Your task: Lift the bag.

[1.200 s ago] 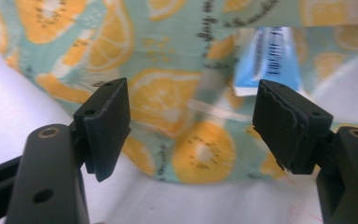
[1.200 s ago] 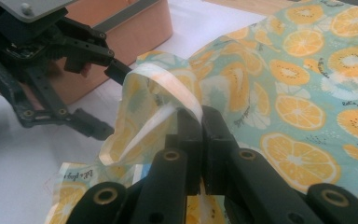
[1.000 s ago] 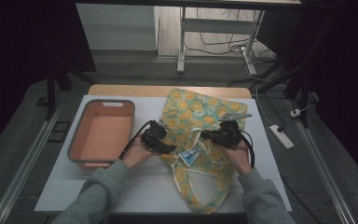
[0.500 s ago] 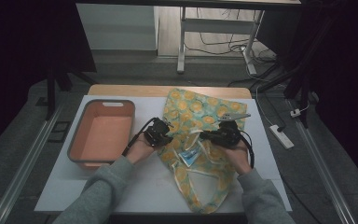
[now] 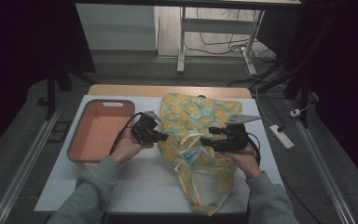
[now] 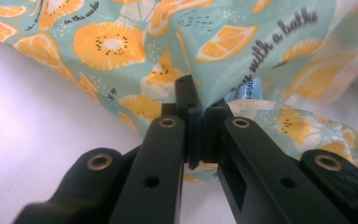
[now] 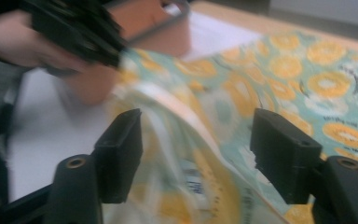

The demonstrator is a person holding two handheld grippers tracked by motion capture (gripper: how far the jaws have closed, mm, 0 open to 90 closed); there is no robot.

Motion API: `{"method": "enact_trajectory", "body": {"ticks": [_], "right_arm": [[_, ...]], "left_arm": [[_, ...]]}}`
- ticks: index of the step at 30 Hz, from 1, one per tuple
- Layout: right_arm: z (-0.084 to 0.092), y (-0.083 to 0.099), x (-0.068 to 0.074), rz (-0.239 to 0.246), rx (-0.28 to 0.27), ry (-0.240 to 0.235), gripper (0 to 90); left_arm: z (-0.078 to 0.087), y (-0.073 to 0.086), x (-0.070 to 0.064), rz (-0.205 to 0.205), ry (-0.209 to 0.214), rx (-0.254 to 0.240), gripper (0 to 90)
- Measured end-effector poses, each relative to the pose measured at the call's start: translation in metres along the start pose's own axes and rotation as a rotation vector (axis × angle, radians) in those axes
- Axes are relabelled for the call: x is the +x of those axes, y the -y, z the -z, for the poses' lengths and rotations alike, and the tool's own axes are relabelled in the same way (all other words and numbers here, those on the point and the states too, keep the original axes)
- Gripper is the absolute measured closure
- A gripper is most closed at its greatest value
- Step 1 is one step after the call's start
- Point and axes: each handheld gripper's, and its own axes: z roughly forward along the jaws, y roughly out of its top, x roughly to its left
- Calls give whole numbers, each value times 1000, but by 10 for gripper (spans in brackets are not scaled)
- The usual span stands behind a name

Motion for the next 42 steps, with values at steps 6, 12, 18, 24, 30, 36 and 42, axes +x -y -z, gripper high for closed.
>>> {"method": "enact_trajectory", "body": {"ticks": [6, 12, 18, 24, 30, 36, 42], "right_arm": [[51, 2, 19, 9, -89, 4, 283], [79, 32, 13, -11, -7, 139, 283], [83, 89, 1, -66, 160, 211, 271], [65, 117, -7, -111, 294, 212, 267], [49, 128, -5, -77, 404, 265, 283], [46, 126, 4, -38, 420, 354, 608], [39, 121, 15, 58, 448, 317, 894]], "left_arm": [[4, 1, 3, 11, 13, -14, 884], [7, 2, 4, 18, 18, -21, 884], [6, 2, 4, 17, 24, -20, 884], [5, 2, 3, 16, 26, -13, 883], [3, 3, 2, 12, 30, -5, 883], [2, 3, 1, 9, 33, -3, 883], [4, 4, -2, -1, 41, 0, 883]]}}
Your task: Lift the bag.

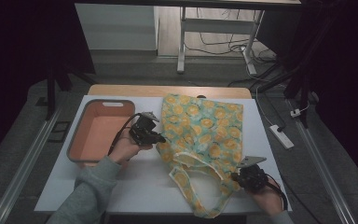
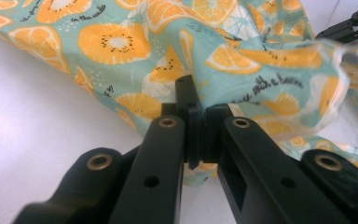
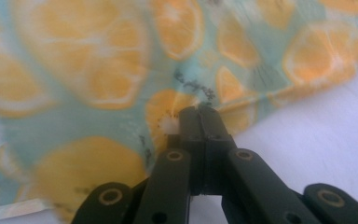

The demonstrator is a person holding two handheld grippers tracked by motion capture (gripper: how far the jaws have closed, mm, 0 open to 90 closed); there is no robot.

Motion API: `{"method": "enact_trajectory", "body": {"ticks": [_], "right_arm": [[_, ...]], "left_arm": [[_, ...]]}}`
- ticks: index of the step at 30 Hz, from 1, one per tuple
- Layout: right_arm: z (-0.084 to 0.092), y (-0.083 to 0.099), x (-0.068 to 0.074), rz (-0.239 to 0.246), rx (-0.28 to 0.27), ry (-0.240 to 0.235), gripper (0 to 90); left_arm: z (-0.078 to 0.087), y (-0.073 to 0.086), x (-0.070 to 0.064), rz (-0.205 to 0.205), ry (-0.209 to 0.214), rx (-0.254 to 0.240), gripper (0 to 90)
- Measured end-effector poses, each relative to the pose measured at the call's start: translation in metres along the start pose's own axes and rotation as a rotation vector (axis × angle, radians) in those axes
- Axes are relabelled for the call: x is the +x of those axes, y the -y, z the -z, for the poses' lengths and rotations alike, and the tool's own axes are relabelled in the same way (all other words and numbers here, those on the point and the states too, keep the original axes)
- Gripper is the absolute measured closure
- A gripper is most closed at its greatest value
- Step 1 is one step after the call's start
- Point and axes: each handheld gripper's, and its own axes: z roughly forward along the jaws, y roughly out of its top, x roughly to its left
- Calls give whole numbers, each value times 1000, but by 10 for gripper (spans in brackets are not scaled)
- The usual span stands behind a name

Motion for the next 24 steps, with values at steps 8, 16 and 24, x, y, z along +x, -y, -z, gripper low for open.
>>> {"method": "enact_trajectory", "body": {"ticks": [8, 16, 24], "right_arm": [[36, -17, 1, 27, -296, -79, 897], [85, -46, -13, 33, -509, -6, 899], [123, -83, -30, 39, -668, 37, 899]], "left_arm": [[18, 2, -5, -3, 59, -51, 885], [49, -1, -7, -5, 83, -158, 886], [86, -7, -3, -2, 104, -291, 888]]}}
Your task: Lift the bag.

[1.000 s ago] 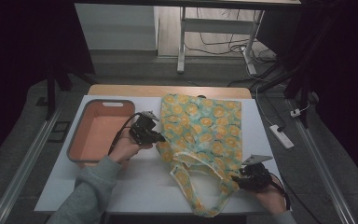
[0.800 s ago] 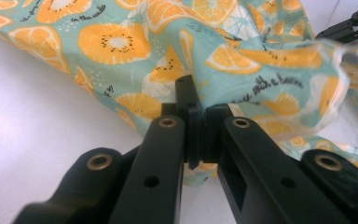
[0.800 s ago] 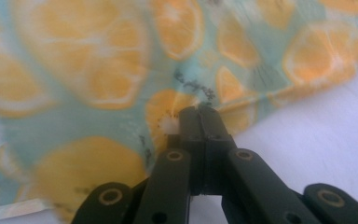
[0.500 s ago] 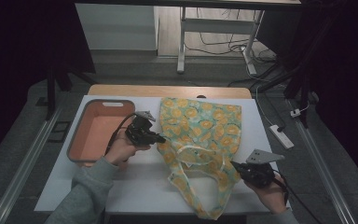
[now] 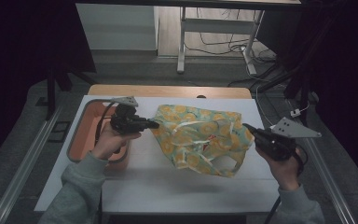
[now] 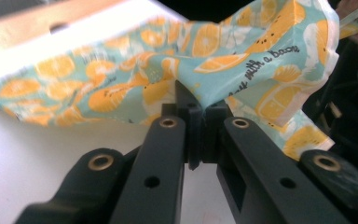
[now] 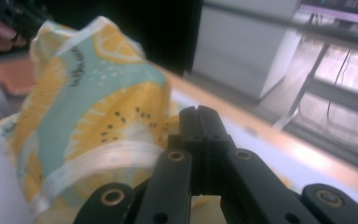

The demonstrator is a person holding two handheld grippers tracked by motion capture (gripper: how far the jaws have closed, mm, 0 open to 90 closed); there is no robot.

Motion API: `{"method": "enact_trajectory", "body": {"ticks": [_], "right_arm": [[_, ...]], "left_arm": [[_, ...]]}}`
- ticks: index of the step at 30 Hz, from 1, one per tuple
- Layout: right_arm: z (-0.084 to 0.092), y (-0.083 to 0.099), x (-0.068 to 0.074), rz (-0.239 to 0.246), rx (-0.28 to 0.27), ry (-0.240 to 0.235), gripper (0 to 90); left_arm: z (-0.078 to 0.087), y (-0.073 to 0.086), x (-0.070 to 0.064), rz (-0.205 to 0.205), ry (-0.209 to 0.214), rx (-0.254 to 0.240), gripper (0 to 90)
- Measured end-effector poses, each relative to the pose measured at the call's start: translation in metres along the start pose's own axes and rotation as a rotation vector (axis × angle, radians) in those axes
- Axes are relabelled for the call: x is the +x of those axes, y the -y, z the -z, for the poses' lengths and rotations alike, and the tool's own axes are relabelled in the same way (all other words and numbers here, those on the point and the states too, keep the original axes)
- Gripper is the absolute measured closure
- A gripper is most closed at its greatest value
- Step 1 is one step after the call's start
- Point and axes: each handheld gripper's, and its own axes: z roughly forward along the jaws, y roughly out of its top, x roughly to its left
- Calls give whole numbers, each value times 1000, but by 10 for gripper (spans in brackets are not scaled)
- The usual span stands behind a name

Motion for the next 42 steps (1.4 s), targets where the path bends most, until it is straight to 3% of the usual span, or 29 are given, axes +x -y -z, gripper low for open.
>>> {"method": "enact_trajectory", "body": {"ticks": [4, 8, 13, 15, 18, 22, 26, 28, 32, 37, 38, 40, 42], "right_arm": [[0, -28, -4, 37, -57, 28, 899], [-1, -47, -12, 22, -95, 24, 899], [11, -68, -18, 11, -179, 42, 899], [16, -77, -19, 19, -195, 64, 899], [21, -87, -22, -2, -247, 51, 899], [9, -90, -23, 28, -210, 85, 899], [-21, -77, -35, -19, -119, 94, 899], [-43, -63, -43, -42, -43, 92, 899], [-74, -33, -54, -93, 52, 87, 899], [-101, 11, -65, -180, 139, 65, 898], [-104, 17, -66, -191, 152, 59, 897], [-110, 30, -68, -218, 173, 41, 868], [-111, 36, -68, -244, 169, 27, 671]], "left_arm": [[22, -9, -1, -7, -12, -69, 888], [41, -18, -3, -22, -37, -117, 888], [61, -27, -10, -43, -46, -182, 888], [65, -29, -12, -48, -38, -204, 888], [69, -32, -13, -47, -26, -231, 888], [59, -33, -5, -32, -49, -195, 888], [38, -34, 9, -9, -103, -138, 887], [22, -31, 22, 14, -127, -88, 886], [-1, -21, 44, 69, -130, -43, 886], [-25, -3, 60, 117, -139, 26, 880], [-29, 1, 62, 129, -141, 41, 847], [-32, 6, 63, 133, -162, 41, 636], [-30, 10, 60, 121, -226, 32, 378]]}}
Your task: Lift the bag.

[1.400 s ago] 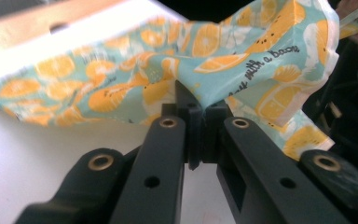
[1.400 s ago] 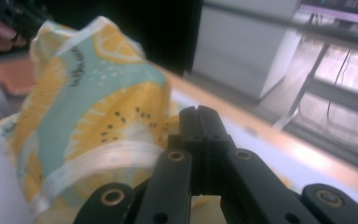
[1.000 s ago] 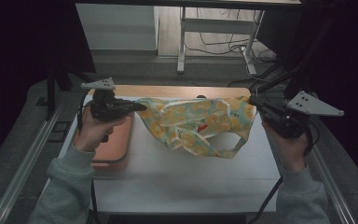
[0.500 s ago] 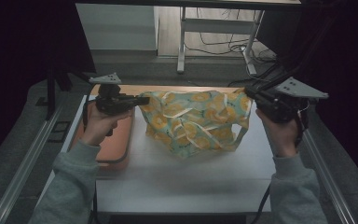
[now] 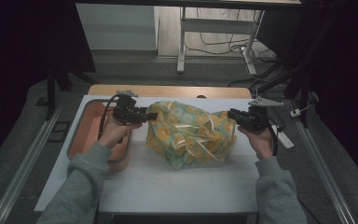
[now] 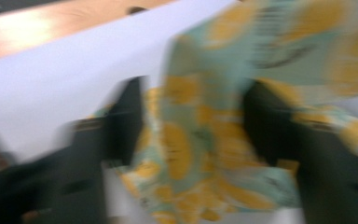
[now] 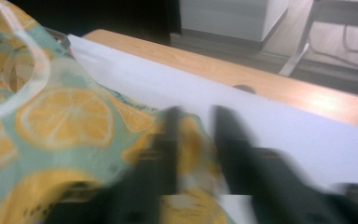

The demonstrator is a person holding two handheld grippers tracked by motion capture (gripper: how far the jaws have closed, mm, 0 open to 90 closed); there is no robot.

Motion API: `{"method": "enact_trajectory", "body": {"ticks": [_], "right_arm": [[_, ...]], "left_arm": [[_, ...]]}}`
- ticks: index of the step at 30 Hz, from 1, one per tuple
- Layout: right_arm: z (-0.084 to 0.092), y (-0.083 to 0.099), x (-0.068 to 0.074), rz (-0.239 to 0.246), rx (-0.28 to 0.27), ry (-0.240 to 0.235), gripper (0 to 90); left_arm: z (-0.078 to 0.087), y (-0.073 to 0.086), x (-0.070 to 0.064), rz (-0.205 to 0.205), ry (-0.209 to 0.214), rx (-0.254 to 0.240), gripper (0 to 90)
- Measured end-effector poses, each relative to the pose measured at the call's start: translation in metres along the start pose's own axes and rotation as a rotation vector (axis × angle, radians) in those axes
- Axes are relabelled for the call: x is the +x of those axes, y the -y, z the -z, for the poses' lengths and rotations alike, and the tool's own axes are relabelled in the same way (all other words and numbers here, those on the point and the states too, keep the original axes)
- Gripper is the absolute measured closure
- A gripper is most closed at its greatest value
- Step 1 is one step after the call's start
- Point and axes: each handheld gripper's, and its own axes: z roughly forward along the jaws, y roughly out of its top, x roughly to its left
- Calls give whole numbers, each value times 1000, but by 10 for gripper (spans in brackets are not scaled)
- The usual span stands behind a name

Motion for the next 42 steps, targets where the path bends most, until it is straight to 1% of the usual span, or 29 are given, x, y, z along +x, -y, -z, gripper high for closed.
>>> {"method": "enact_trajectory", "body": {"ticks": [1, 2, 3, 4, 6, 8, 10, 12, 14, 16, 17, 18, 19, 22, 24, 25, 26, 28, 30, 31, 32, 34, 35, 37, 38, 39, 40, 42], "right_arm": [[0, 2, -1, -14, -3, -5, 608], [2, 5, -1, -20, -10, -3, 553], [4, 6, 0, -22, -15, -2, 500], [7, 8, -1, -26, -17, -6, 463], [12, 12, -1, -41, -25, -23, 436], [21, 18, -1, -49, -31, -40, 400], [29, 23, 1, -50, -33, -53, 389], [40, 30, 3, -46, -38, -79, 385], [50, 40, 6, -39, -25, -95, 382], [56, 48, 8, -30, -8, -91, 383], [59, 53, 9, -32, -2, -91, 383], [61, 56, 8, -35, 1, -92, 382], [62, 59, 8, -38, 4, -90, 383], [65, 68, 6, -49, 14, -81, 391], [66, 73, 6, -53, 21, -79, 394], [66, 75, 6, -51, 24, -77, 394], [67, 77, 7, -44, 32, -74, 394], [67, 81, 8, -29, 39, -65, 395], [67, 84, 9, -16, 50, -57, 396], [67, 85, 9, -12, 53, -54, 397], [66, 87, 9, -16, 57, -56, 397], [65, 89, 8, -16, 62, -60, 398], [64, 89, 8, -16, 64, -59, 398], [63, 90, 9, -13, 67, -61, 398], [63, 90, 9, -9, 65, -61, 399], [63, 90, 9, -4, 61, -62, 403], [63, 90, 10, -1, 61, -62, 404], [62, 90, 12, 8, 63, -62, 406]], "left_arm": [[4, 3, 0, -6, -7, -11, 290], [9, 4, 1, -8, -4, -18, 226], [14, 7, 2, -6, -8, -29, 189], [19, 9, 2, -6, -12, -34, 169], [26, 15, 2, -9, -14, -32, 138], [34, 26, -1, -19, -7, -13, 131], [40, 38, -6, -37, -14, 3, 128], [48, 48, -10, -49, -6, -1, 128], [57, 56, -13, -53, 30, -11, 129], [67, 65, -17, -56, 71, -21, 112], [70, 68, -19, -57, 92, -17, 93], [73, 72, -22, -68, 114, -17, 73], [76, 75, -26, -80, 121, -15, 65], [79, 84, -28, -82, 167, -16, 57], [79, 88, -26, -82, 136, -2, 61], [79, 90, -23, -73, 105, 3, 66], [80, 93, -20, -61, 98, 7, 87], [83, 98, -15, -58, 87, 39, 105], [84, 105, -10, -56, 97, 94, 122], [85, 111, -7, -58, 87, 123, 121], [86, 115, -6, -54, 75, 130, 123], [92, 118, -7, -56, 89, 112, 130], [98, 119, -9, -64, 90, 76, 123], [105, 119, -9, -43, 64, 25, 137], [105, 118, -8, -41, 37, 11, 139], [103, 117, -7, -36, -3, 7, 140], [100, 116, -6, -35, -24, 13, 145], [94, 113, -5, -40, -33, 26, 145]]}}
